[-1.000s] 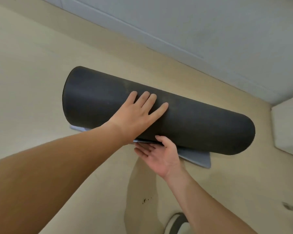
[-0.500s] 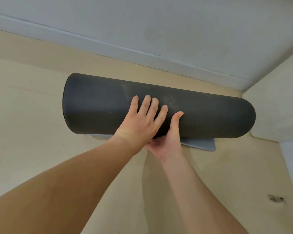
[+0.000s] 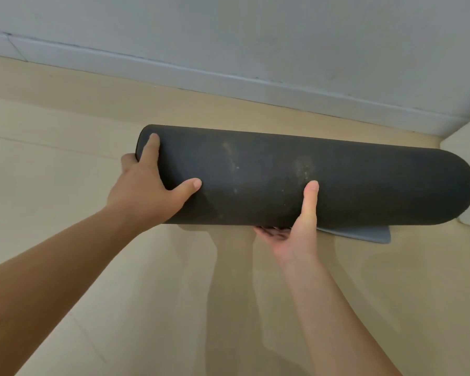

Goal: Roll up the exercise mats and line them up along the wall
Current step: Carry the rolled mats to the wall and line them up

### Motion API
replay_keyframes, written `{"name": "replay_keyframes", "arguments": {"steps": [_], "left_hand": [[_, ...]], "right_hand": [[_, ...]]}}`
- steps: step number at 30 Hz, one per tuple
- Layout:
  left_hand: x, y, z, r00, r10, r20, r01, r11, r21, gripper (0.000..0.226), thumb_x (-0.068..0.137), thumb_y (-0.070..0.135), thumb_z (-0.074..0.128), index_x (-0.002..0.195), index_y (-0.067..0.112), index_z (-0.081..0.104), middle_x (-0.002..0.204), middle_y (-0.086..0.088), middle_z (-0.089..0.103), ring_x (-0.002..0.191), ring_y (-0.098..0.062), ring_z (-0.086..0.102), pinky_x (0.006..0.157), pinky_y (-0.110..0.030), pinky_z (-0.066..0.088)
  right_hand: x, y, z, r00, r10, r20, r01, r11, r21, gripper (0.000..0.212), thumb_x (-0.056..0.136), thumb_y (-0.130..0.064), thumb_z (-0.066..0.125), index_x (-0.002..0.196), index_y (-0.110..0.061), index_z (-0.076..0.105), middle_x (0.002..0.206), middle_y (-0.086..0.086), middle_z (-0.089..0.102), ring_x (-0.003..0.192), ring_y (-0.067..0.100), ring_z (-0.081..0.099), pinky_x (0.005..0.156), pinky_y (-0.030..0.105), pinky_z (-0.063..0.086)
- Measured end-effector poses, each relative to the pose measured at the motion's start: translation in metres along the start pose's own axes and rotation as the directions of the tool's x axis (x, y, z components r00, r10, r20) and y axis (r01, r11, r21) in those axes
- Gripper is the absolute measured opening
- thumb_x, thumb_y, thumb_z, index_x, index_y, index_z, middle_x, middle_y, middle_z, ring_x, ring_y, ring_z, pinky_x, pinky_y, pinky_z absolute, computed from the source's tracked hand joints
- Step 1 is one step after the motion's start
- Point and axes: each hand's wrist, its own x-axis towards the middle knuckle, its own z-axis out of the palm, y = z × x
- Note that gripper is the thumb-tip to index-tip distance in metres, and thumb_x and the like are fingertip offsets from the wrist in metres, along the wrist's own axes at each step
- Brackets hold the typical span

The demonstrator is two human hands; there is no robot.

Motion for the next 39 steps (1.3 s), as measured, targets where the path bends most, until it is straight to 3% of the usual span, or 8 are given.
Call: {"name": "replay_keyframes", "arguments": {"steps": [10,16,19,21,25,29,33,39], "left_hand": [[0.089,0.099,0.028,0.985,0.167,-0.030,-0.164,0.982,0.098,0.101,0.095,0.027,0.077,0.168,0.037,0.009,0.150,-0.013,0.037,0.121,-0.041,0.058,0.098,-0.050,0.054],[0.110,0.104,0.039,0.981,0.163,-0.109,-0.147,0.978,0.146,0.094,0.096,0.025,0.076,0.166,0.034,0.013,0.147,-0.017,0.038,0.116,-0.045,0.058,0.094,-0.052,0.052],[0.110,0.099,0.049,0.969,0.198,-0.148,-0.178,0.974,0.138,0.093,0.097,0.025,0.074,0.167,0.034,0.013,0.146,-0.016,0.038,0.114,-0.043,0.057,0.092,-0.050,0.051],[0.111,0.099,0.052,0.963,0.218,-0.156,-0.199,0.971,0.130,0.091,0.098,0.026,0.073,0.167,0.035,0.015,0.145,-0.015,0.038,0.114,-0.041,0.057,0.093,-0.049,0.050],[0.121,0.117,0.054,0.956,0.261,-0.133,-0.244,0.961,0.126,0.092,0.099,0.029,0.073,0.169,0.035,0.012,0.147,-0.014,0.038,0.119,-0.039,0.056,0.098,-0.047,0.049],[0.127,0.133,0.065,0.959,0.273,-0.075,-0.263,0.957,0.123,0.097,0.102,0.026,0.069,0.169,0.040,0.000,0.153,-0.011,0.032,0.129,-0.035,0.052,0.099,-0.045,0.050],[0.125,0.125,0.066,0.965,0.254,-0.070,-0.241,0.959,0.148,0.098,0.099,0.025,0.069,0.168,0.044,0.001,0.169,-0.009,0.017,0.150,-0.036,0.033,0.109,-0.052,0.047],[0.113,0.128,0.073,0.960,0.280,-0.022,-0.279,0.959,0.055,0.088,0.097,0.023,0.070,0.167,0.026,0.017,0.173,0.000,0.006,0.151,-0.034,0.035,0.114,-0.046,0.043]], "right_hand": [[0.061,-0.114,0.037,0.997,-0.079,0.004,0.078,0.968,-0.237,0.126,0.058,-0.090,0.080,0.159,-0.029,0.038,0.155,0.007,0.049,0.135,0.049,0.056,0.105,0.072,0.049],[0.064,-0.116,0.037,0.995,-0.067,-0.068,0.040,0.939,-0.341,0.154,0.050,-0.071,0.097,0.169,-0.038,0.004,0.173,0.000,0.021,0.147,0.054,0.040,0.097,0.077,0.051],[0.077,-0.107,0.038,0.997,0.035,0.071,-0.022,0.983,-0.181,0.097,0.064,-0.060,0.095,0.142,-0.023,0.050,0.151,0.016,0.051,0.135,0.055,0.053,0.100,0.076,0.051],[0.082,-0.106,0.040,0.998,-0.003,0.066,0.010,0.994,-0.109,0.052,0.079,-0.051,0.089,0.104,-0.026,0.051,0.115,0.013,0.061,0.127,0.052,0.060,0.105,0.074,0.049],[0.096,-0.122,0.050,0.991,-0.060,0.121,0.063,0.998,-0.026,0.048,0.083,-0.049,0.087,0.103,-0.025,0.050,0.131,0.018,0.059,0.136,0.050,0.055,0.107,0.073,0.048],[0.116,-0.141,0.054,0.986,-0.060,0.158,0.069,0.996,-0.052,0.081,0.081,-0.056,0.085,0.142,-0.017,0.051,0.149,0.020,0.055,0.136,0.048,0.056,0.106,0.072,0.049],[0.123,-0.143,0.055,0.987,-0.085,0.136,0.090,0.996,-0.029,0.118,0.052,-0.053,0.102,0.149,-0.016,0.047,0.142,0.021,0.060,0.122,0.053,0.064,0.088,0.073,0.058],[0.123,-0.149,0.090,0.987,-0.153,0.037,0.155,0.987,-0.044,0.121,0.069,-0.054,0.097,0.163,-0.028,0.025,0.156,0.011,0.047,0.119,0.049,0.062,0.080,0.074,0.060]]}}
